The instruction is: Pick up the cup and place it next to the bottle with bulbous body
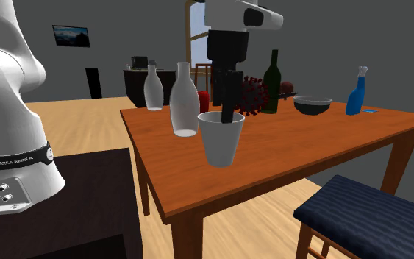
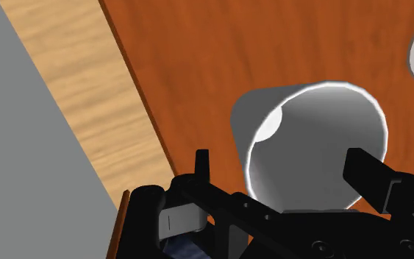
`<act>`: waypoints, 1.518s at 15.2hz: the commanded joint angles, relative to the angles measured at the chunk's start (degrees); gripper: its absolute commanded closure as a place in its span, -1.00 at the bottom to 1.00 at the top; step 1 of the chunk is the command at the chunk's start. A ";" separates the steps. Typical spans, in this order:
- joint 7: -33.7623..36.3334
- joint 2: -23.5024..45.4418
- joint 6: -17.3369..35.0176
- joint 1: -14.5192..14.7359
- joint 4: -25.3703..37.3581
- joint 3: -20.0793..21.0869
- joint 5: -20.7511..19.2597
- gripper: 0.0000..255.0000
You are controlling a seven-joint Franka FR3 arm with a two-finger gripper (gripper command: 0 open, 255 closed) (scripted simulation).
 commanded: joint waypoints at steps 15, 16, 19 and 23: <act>-3.33 5.71 5.51 -0.66 -0.59 0.15 3.76 -1.00; -3.33 5.71 5.51 -0.66 -0.59 0.15 3.76 -1.00; -3.33 5.71 5.51 -0.66 -0.59 0.15 3.76 1.00; -3.31 5.69 5.51 -0.65 -0.60 0.15 3.75 1.00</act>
